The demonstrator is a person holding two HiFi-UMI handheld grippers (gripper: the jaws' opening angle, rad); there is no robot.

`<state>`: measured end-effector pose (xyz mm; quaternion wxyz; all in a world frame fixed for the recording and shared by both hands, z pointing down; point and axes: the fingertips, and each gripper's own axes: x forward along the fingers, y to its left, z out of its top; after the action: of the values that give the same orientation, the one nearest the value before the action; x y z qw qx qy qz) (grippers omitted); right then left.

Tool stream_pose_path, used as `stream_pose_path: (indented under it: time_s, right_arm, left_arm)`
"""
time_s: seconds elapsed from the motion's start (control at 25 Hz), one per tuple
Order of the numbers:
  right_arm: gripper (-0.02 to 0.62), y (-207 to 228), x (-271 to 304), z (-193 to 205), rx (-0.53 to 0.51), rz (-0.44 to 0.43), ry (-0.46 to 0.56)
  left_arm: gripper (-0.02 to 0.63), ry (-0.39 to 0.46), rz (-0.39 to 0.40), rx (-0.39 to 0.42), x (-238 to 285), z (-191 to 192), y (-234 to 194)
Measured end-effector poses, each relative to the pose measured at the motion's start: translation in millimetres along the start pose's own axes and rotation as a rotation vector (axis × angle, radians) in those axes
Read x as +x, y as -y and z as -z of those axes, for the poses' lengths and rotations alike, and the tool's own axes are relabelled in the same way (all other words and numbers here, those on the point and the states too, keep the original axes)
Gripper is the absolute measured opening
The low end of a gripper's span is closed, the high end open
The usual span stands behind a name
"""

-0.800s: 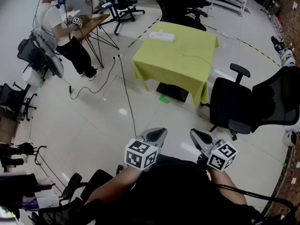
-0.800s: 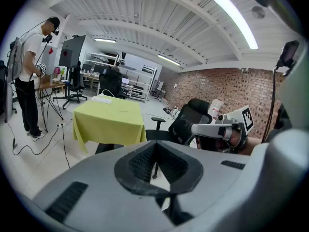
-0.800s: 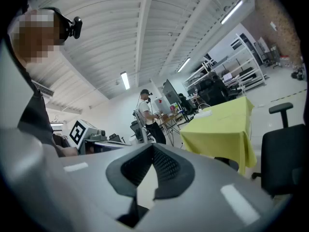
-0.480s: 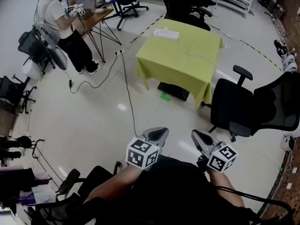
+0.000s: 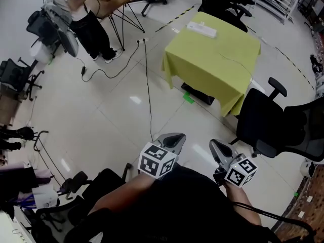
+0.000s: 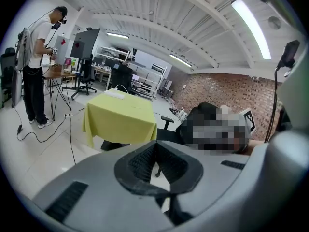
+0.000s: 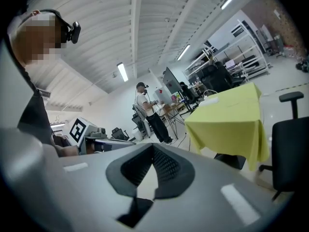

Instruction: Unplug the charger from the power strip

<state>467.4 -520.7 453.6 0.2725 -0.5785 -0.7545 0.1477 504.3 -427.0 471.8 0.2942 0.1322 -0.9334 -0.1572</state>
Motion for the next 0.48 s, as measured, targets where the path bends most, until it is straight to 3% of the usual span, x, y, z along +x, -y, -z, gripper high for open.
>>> stream_pose_path:
  time_s: [0.24,0.48]
  right_arm:
    - [0.003,-6.1,75.5,-28.2,-0.049,-0.038,-0.044]
    - [0.003,-35.3,173.3,-64.9,-0.116,-0.091,-0.113]
  left_arm:
    - [0.008,0.054,-0.016,-0.036,-6.6,-35.0,-66.0]
    - [0.008,0.121,-0.062,-0.066,-35.3,-82.6,-159.0]
